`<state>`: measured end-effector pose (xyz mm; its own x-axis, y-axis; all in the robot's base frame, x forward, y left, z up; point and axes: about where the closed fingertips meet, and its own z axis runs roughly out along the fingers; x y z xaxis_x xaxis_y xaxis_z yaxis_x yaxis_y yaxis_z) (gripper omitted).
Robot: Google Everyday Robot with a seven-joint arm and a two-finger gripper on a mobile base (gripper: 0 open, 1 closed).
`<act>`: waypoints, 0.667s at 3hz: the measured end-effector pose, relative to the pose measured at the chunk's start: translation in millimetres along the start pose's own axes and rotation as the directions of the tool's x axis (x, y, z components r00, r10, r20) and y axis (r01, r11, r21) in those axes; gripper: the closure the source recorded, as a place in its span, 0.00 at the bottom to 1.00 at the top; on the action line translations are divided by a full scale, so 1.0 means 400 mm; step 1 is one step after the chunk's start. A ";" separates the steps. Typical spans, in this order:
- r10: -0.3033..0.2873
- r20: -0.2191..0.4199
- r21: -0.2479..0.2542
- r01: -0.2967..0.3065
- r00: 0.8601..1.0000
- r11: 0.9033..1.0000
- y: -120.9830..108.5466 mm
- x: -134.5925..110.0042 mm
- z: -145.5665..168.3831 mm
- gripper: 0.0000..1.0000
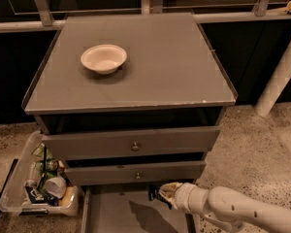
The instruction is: Place rxbar blueberry into bottom drawer
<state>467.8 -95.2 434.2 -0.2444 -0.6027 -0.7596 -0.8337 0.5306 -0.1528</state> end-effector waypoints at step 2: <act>0.066 0.059 -0.131 -0.058 0.996 0.990 0.032 0.142 0.159 1.00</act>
Offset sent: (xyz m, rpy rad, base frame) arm 0.0036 0.0106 -0.1379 0.1861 0.1530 0.0906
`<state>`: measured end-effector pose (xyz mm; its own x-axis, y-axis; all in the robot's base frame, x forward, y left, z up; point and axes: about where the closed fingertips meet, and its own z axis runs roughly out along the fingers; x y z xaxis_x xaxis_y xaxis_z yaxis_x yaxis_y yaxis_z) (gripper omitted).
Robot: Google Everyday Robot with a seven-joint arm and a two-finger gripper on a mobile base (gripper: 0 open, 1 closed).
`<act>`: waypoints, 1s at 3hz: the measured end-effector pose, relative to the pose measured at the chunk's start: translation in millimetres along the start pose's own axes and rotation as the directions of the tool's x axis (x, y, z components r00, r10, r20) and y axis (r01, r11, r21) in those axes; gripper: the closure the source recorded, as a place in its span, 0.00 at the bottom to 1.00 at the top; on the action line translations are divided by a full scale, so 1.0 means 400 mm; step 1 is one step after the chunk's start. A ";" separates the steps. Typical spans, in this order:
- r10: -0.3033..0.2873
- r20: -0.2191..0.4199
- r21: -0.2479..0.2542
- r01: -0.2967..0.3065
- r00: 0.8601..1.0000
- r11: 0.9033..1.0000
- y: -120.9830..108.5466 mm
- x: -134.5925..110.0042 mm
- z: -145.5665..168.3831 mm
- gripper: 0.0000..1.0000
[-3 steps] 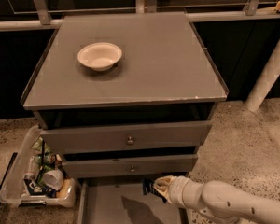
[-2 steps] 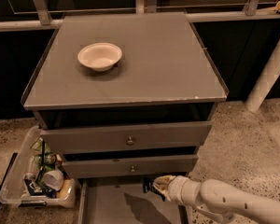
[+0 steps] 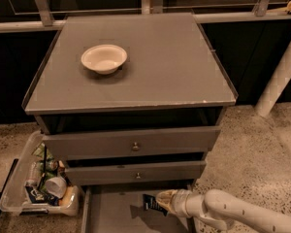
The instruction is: Place rxbar blueberry into bottom drawer
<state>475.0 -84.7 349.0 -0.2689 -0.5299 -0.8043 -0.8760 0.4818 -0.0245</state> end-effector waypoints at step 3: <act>0.063 0.000 -0.051 -0.063 0.998 0.997 0.011 0.123 0.108 1.00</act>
Offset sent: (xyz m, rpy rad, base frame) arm -0.0043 -0.0012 -0.0331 0.0186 0.0283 0.0076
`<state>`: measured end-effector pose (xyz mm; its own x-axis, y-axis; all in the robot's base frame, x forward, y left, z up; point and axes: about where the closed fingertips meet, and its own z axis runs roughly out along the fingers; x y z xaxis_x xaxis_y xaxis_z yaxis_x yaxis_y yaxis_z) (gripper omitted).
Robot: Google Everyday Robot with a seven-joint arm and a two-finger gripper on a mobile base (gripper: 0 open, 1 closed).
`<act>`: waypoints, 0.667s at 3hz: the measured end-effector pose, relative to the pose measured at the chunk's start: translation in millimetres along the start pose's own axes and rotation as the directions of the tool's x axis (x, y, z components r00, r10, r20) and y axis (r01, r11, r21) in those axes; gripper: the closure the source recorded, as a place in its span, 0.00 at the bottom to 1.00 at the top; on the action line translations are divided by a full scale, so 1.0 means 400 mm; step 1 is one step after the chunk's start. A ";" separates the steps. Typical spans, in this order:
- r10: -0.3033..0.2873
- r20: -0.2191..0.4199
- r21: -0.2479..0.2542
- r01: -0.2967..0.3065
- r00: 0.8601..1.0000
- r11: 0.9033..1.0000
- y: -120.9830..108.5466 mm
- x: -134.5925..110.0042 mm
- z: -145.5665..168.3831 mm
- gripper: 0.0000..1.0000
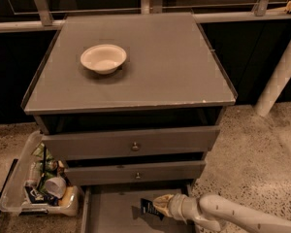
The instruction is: Place rxbar blueberry into bottom drawer
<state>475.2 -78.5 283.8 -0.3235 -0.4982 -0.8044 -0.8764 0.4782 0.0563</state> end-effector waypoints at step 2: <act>0.077 0.003 0.037 -0.077 0.997 0.996 -0.095 0.168 0.199 1.00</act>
Offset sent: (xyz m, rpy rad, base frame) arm 0.0491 0.0004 -0.1219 0.0159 0.0520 -0.0958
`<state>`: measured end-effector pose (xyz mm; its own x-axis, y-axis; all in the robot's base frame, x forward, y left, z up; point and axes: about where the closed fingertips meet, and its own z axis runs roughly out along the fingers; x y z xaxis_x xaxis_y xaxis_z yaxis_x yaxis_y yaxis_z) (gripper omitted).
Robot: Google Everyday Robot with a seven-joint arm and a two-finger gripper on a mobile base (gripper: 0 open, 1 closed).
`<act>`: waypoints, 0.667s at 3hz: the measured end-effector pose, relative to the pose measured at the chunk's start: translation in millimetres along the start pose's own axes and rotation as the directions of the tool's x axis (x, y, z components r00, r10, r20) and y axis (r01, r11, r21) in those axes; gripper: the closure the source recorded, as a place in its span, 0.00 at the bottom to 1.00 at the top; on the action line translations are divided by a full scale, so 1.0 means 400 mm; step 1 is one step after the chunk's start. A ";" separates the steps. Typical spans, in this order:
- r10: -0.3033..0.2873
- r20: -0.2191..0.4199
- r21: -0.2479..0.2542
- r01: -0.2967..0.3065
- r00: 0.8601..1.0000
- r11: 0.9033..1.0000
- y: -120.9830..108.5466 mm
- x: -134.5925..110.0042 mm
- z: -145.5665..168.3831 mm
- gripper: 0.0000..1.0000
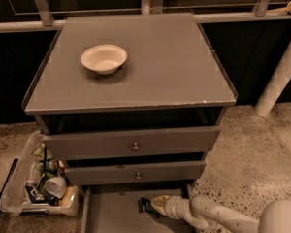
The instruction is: Place rxbar blueberry into bottom drawer
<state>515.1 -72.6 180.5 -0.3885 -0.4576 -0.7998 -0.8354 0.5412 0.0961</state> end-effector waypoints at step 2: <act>0.004 0.001 0.005 -0.004 1.000 1.000 -0.006 0.005 0.004 0.82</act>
Offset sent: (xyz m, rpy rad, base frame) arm 0.0016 -0.0012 -0.0027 0.0002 0.0002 -0.0062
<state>516.8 -73.7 177.8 -0.3915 -0.4550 -0.7998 -0.8320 0.5464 0.0964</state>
